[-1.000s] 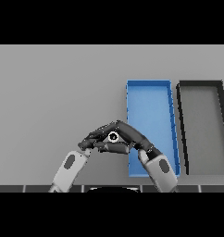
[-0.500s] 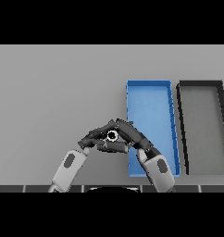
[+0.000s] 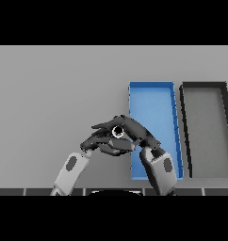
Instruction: Pick up the blue pipe and place it into the blue bin.
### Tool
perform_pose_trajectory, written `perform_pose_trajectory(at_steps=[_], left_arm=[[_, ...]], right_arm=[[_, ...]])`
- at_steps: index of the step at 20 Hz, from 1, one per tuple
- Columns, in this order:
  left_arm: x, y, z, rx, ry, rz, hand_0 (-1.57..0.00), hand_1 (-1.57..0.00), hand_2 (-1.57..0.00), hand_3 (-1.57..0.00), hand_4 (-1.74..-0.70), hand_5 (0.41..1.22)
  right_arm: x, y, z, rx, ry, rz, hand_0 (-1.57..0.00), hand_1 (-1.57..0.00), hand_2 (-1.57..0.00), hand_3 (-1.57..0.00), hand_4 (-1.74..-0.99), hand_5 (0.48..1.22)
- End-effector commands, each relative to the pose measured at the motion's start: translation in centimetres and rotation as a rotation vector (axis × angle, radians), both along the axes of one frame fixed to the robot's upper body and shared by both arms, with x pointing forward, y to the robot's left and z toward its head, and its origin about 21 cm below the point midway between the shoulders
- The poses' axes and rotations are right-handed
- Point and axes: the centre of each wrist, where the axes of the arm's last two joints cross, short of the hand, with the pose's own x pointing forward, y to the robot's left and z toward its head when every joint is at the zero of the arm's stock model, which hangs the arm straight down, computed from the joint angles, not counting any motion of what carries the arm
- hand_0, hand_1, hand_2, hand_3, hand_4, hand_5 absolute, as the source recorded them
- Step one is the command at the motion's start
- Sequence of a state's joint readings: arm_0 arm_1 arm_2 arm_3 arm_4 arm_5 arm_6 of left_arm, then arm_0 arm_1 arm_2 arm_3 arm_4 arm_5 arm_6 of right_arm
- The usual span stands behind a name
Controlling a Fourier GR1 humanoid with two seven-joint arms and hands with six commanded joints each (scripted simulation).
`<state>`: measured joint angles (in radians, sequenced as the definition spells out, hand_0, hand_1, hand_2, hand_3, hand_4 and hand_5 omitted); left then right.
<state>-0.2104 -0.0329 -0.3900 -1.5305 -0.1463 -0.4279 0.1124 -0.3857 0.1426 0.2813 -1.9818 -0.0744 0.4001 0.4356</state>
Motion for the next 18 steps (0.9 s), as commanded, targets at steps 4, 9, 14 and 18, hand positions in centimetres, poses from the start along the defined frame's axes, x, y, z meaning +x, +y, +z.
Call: perform_pose_trajectory(at_steps=[4,9,14,18], left_arm=[[-0.1,0.2,-0.2,0.005,0.011,0.004,0.0,0.0,0.0,0.0,-0.97,0.479],[-0.5,0.4,-0.1,-0.003,-0.016,0.001,0.0,0.0,0.0,0.0,-0.95,0.471],[-0.5,1.5,0.4,-0.009,-0.023,0.015,0.0,0.0,0.0,0.0,-0.95,0.47],[-0.6,1.5,0.6,-0.005,-0.013,0.02,0.0,0.0,0.0,0.0,-0.95,0.472]], right_arm=[[0.8,-1.6,3.8,0.097,0.025,-0.02,-1.57,-1.57,-1.57,-1.57,-1.495,1.221],[2.8,-4.7,9.6,0.231,-0.038,-0.128,-1.57,-1.57,-1.57,-1.57,-1.497,1.221],[4.6,-8.9,10.2,0.201,-0.039,-0.364,-1.57,-1.57,-1.57,-1.57,-1.498,1.221],[5.6,-12.0,7.8,0.167,0.054,-0.529,-1.57,-1.57,-1.57,-1.57,-1.499,1.221]])
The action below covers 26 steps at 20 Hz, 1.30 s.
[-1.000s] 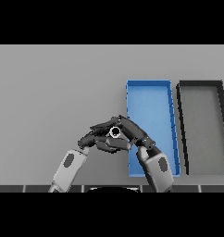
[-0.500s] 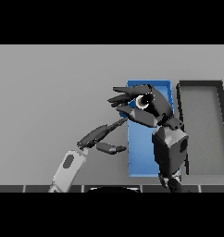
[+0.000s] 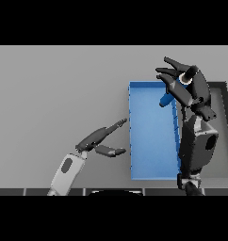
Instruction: Pick up the blue pipe and place it into the blue bin.
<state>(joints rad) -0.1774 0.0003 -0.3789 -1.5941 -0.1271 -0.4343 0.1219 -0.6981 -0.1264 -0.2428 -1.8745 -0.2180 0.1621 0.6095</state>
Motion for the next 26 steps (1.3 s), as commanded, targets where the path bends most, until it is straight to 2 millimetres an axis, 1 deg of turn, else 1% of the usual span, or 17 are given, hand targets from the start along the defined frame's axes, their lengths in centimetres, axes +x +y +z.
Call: perform_pose_trajectory(at_steps=[1,3,8,9,11,12,13,16,17,18,19,21,22,23,24,25,26], left_arm=[[0.0,0.0,0.2,-0.004,-0.001,0.001,0.0,0.0,0.0,0.0,-0.95,0.47],[0.4,0.3,0.0,0.008,-0.01,0.017,0.0,0.0,0.0,0.0,-0.94,0.465],[0.1,-0.2,-0.5,0.007,-0.025,0.005,0.0,0.0,0.0,0.0,-0.93,0.46],[0.0,0.2,-0.6,0.006,-0.028,0.009,0.0,0.0,0.0,0.0,-0.93,0.462],[0.1,0.2,-0.7,0.01,-0.041,0.02,0.0,0.0,0.0,0.0,-0.93,0.464],[0.2,0.3,-0.5,0.006,-0.045,0.024,0.0,0.0,0.0,0.0,-0.93,0.465],[0.1,0.4,-0.6,0.004,-0.043,0.02,0.0,0.0,0.0,0.0,-0.93,0.466],[0.1,0.3,-0.4,0.011,-0.058,0.022,0.0,0.0,0.0,0.0,-0.92,0.474],[0.5,0.1,-0.4,0.024,-0.058,0.028,0.0,0.0,0.0,0.0,-0.92,0.476],[0.4,0.1,-0.4,0.014,-0.06,0.021,0.0,0.0,0.0,0.0,-0.92,0.478],[0.5,0.3,-0.3,0.01,-0.064,0.026,0.0,0.0,0.0,0.0,-0.92,0.48],[0.4,0.3,-0.4,0.011,-0.065,0.021,0.0,0.0,0.0,0.0,-0.92,0.484],[0.4,0.2,-0.4,0.01,-0.07,0.022,0.0,0.0,0.0,0.0,-0.92,0.486],[0.3,0.2,-0.3,0.003,-0.076,0.021,0.0,0.0,0.0,0.0,-0.92,0.489],[0.4,0.3,-0.3,0.016,-0.069,0.025,0.0,0.0,0.0,0.0,-0.92,0.491],[0.5,0.5,-0.3,0.016,-0.07,0.025,0.0,0.0,0.0,0.0,-0.92,0.493],[0.4,0.5,-0.2,0.011,-0.068,0.024,0.0,0.0,0.0,0.0,-0.92,0.493]], right_arm=[[0.1,-0.7,-1.0,-0.009,0.035,-0.029,-1.57,-1.57,-1.57,-1.57,-1.499,1.221],[-0.1,-2.1,-3.2,-0.029,0.113,-0.088,-1.57,-1.57,-1.57,-1.57,-1.499,1.221],[-1.2,-3.6,-8.3,-0.063,0.302,-0.194,-1.57,-1.57,-1.57,-1.57,-1.5,1.221],[-1.3,-3.9,-9.4,-0.063,0.35,-0.222,-1.57,-1.57,-1.57,-1.57,-1.5,1.221],[-1.5,-3.9,-11.6,-0.057,0.44,-0.275,-1.57,-1.57,-1.57,-1.57,-1.5,1.221],[-1.6,-4.4,-12.3,-0.057,0.48,-0.304,-1.57,-1.57,-1.57,-1.57,-1.5,1.221],[-2.2,-4.2,-13.3,-0.055,0.519,-0.313,-1.57,-1.57,-1.57,-1.57,-1.5,1.221],[-2.3,-4.2,-14.9,-0.027,0.625,-0.337,-1.57,-1.57,-1.57,-1.57,-1.498,1.221],[-2.4,-3.7,-15.4,-0.03,0.655,-0.334,-1.57,-1.57,-1.57,-1.57,-1.497,1.221],[-2.6,-4.0,-15.9,-0.036,0.693,-0.336,-1.57,-1.57,-1.57,-1.26,-1.546,1.221],[-3.0,-4.1,-16.4,-0.03,0.742,-0.333,-1.57,-1.57,-1.57,-1.01,-1.585,1.221],[-3.0,-3.8,-17.2,-0.031,0.822,-0.338,-1.57,-1.57,-1.57,-0.64,-1.641,1.221],[-2.9,-3.9,-17.3,-0.028,0.856,-0.353,-1.57,-1.57,-1.57,-0.51,-1.661,1.221],[-3.0,-3.5,-17.5,-0.007,0.9,-0.349,-1.57,-1.57,-1.57,-0.41,-1.677,1.171],[-3.0,-3.4,-17.6,0.004,0.934,-0.353,-1.57,-1.57,-1.52,-0.45,-1.626,1.161],[-2.9,-3.4,-17.6,0.01,0.955,-0.36,-1.36,-1.28,-1.23,-0.36,-1.553,1.154],[-2.8,-3.5,-17.7,0.016,0.977,-0.372,-1.08,-1.03,-0.99,-0.29,-1.469,1.148]])
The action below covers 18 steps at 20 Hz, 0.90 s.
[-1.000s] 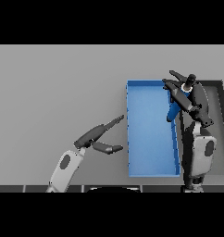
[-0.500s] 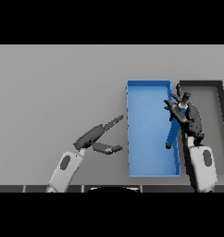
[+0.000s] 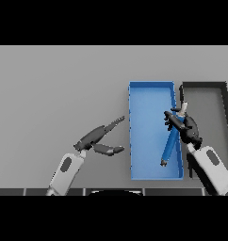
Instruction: Pick up the blue pipe and place it into the blue bin.
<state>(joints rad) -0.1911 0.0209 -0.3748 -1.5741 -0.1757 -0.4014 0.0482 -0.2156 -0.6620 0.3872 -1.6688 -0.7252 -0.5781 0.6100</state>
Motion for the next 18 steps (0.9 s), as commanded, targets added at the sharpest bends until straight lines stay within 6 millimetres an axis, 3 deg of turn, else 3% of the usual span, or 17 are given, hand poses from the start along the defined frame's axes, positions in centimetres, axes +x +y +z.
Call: perform_pose_trajectory(at_steps=[1,4,7,11,18], left_arm=[[0.0,0.0,0.1,0.0,0.003,-0.001,0.0,0.0,0.0,0.0,-0.92,0.493],[-0.2,-0.5,-0.1,0.004,0.014,0.001,0.0,0.0,0.0,0.0,-0.93,0.494],[0.0,-0.1,0.0,-0.002,0.012,0.009,0.0,0.0,0.0,0.0,-0.93,0.496],[-0.1,-0.1,-0.1,0.0,0.014,0.003,0.0,0.0,0.0,0.0,-0.93,0.496],[-0.3,0.1,-0.2,-0.009,0.013,-0.001,0.0,0.0,0.0,0.0,-0.93,0.495]], right_arm=[[0.1,-0.1,0.0,-0.005,0.011,-0.005,-0.87,-0.82,-0.79,-0.23,-1.405,1.137],[0.1,0.0,0.2,-0.079,0.029,0.056,-0.44,-0.42,-0.4,-0.12,-1.307,1.068],[0.2,0.5,0.1,-0.253,0.043,0.192,-0.23,-0.21,-0.21,-0.06,-1.233,0.913],[0.3,0.4,0.3,-0.353,0.106,0.313,-0.09,-0.09,-0.08,-0.02,-1.175,0.788],[0.0,1.3,0.2,-0.389,0.103,0.375,-0.02,-0.02,-0.02,0.0,-1.084,0.714]])
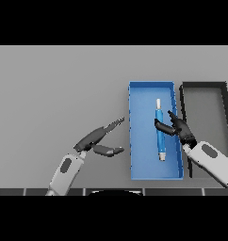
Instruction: Pick up the blue pipe and place it into the blue bin.
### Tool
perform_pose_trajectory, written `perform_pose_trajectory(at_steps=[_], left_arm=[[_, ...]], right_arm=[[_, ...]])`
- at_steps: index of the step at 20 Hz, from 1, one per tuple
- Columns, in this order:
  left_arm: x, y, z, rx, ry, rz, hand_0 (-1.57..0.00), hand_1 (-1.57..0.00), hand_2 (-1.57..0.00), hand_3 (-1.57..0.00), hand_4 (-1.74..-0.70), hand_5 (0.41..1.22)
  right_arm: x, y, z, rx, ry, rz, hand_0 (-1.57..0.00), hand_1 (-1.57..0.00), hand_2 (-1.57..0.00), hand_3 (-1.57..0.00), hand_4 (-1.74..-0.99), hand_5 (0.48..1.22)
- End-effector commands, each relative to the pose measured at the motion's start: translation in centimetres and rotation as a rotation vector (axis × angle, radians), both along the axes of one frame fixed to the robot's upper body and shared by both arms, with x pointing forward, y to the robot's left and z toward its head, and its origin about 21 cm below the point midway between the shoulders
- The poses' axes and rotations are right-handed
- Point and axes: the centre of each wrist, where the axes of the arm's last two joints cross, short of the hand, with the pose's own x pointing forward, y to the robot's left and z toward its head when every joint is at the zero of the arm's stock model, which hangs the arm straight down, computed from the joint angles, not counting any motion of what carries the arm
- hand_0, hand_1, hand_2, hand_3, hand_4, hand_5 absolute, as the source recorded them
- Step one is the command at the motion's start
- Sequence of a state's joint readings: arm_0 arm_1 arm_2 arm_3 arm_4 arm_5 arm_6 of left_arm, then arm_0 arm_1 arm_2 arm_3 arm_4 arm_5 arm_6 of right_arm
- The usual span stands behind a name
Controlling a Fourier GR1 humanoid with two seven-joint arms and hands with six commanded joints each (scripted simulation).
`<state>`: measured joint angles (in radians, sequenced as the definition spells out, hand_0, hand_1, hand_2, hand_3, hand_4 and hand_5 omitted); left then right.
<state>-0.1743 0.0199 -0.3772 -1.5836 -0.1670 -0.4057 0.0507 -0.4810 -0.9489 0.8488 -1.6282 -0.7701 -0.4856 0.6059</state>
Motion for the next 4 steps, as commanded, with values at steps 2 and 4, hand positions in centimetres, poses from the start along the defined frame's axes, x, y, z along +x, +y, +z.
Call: perform_pose_trajectory(at_steps=[2,4], left_arm=[[-0.18,0.26,0.03,0.007,-0.005,0.006,0.0,0.0,0.0,0.0,-0.93,0.496],[-0.26,0.07,0.25,0.006,0.0,0.007,0.0,0.0,0.0,0.0,-0.93,0.495]], right_arm=[[-0.03,-0.67,-0.01,-0.011,0.015,0.011,-0.02,-0.02,-0.02,0.0,-1.084,0.712],[0.09,-0.58,0.3,-0.002,0.009,0.017,-0.02,-0.02,-0.02,0.0,-1.084,0.714]])
